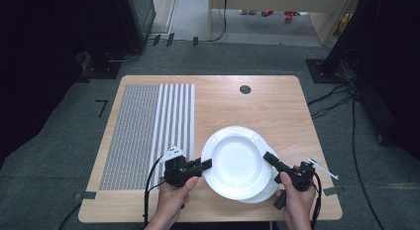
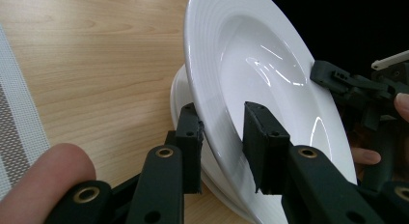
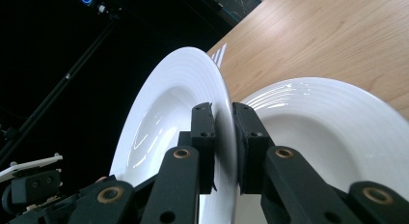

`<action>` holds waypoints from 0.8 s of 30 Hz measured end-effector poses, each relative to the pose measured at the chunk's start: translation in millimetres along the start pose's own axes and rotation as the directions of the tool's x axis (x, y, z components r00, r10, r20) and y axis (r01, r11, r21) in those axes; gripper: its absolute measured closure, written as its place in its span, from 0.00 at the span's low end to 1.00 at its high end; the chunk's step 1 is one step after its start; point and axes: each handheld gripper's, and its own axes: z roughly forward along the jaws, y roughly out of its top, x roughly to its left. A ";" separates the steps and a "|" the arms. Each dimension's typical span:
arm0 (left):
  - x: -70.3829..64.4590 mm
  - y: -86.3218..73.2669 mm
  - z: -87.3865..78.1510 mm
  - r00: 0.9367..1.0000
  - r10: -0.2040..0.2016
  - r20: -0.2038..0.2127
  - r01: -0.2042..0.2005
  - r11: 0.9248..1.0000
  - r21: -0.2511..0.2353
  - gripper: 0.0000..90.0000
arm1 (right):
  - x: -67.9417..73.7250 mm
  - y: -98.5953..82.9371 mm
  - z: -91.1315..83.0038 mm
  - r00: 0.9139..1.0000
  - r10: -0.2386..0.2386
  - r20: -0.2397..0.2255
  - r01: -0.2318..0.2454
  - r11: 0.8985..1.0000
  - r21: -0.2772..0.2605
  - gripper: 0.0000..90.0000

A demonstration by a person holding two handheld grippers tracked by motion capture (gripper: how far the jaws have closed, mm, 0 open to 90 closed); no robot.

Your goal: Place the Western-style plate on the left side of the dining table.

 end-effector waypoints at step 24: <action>29.7 31.8 -45.0 0.998 -0.053 -0.042 0.050 0.997 -0.063 0.79 | 46.8 8.1 54.4 0.999 -0.028 -0.036 0.030 0.999 0.042 0.91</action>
